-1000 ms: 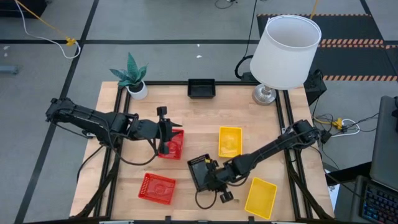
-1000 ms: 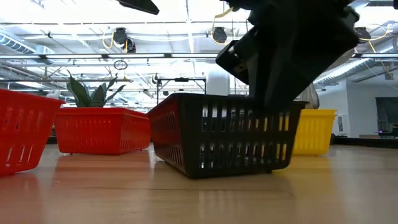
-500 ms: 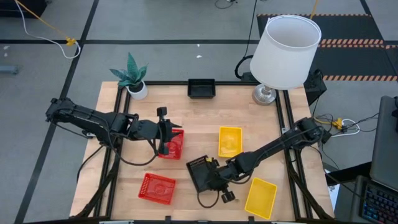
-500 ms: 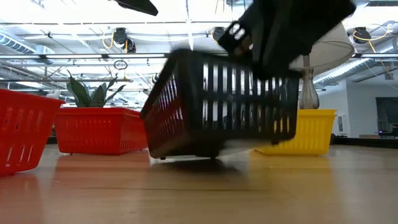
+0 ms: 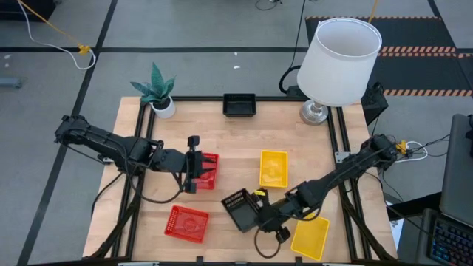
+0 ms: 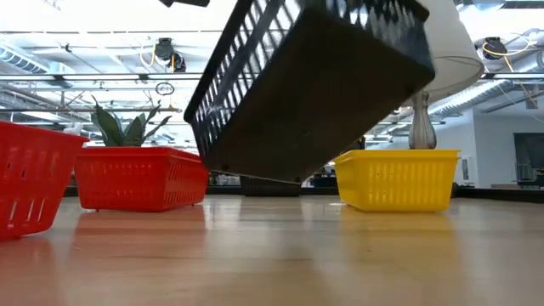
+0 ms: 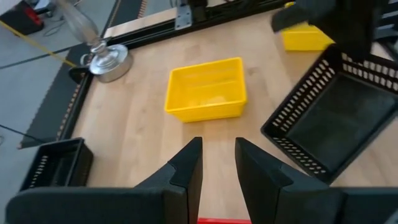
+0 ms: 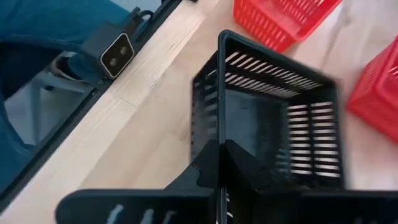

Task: Stack baskets by color
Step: Stack the bottom black basket on the stacked top black baskets

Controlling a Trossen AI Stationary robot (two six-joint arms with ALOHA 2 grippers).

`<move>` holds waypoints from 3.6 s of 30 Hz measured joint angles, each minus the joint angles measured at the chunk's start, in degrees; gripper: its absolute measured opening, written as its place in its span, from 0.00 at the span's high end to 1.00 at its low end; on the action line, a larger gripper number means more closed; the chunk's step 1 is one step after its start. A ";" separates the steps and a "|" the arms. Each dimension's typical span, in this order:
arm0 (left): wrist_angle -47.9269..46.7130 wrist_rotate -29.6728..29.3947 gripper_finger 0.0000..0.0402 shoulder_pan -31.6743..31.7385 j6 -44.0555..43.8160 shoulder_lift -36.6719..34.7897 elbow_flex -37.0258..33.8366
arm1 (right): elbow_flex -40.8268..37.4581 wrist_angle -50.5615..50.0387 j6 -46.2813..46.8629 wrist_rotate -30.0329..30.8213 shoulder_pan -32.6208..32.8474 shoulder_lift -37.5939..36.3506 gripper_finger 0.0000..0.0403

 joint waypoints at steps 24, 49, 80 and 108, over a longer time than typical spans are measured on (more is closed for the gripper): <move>9.54 1.08 0.59 -12.14 -0.01 7.84 -0.04 | 0.00 -1.55 -15.50 10.06 -1.30 -3.71 0.99; 16.88 5.54 0.45 -10.20 3.96 13.04 0.04 | -0.04 -2.52 -21.19 13.02 -1.68 -7.27 0.99; 15.76 13.96 0.97 -3.74 11.28 17.38 0.02 | -0.04 -2.41 -19.01 18.10 -1.71 -7.25 0.92; 14.14 9.68 0.98 16.32 28.97 17.29 4.17 | -0.16 -13.76 27.03 32.12 8.65 -17.45 0.50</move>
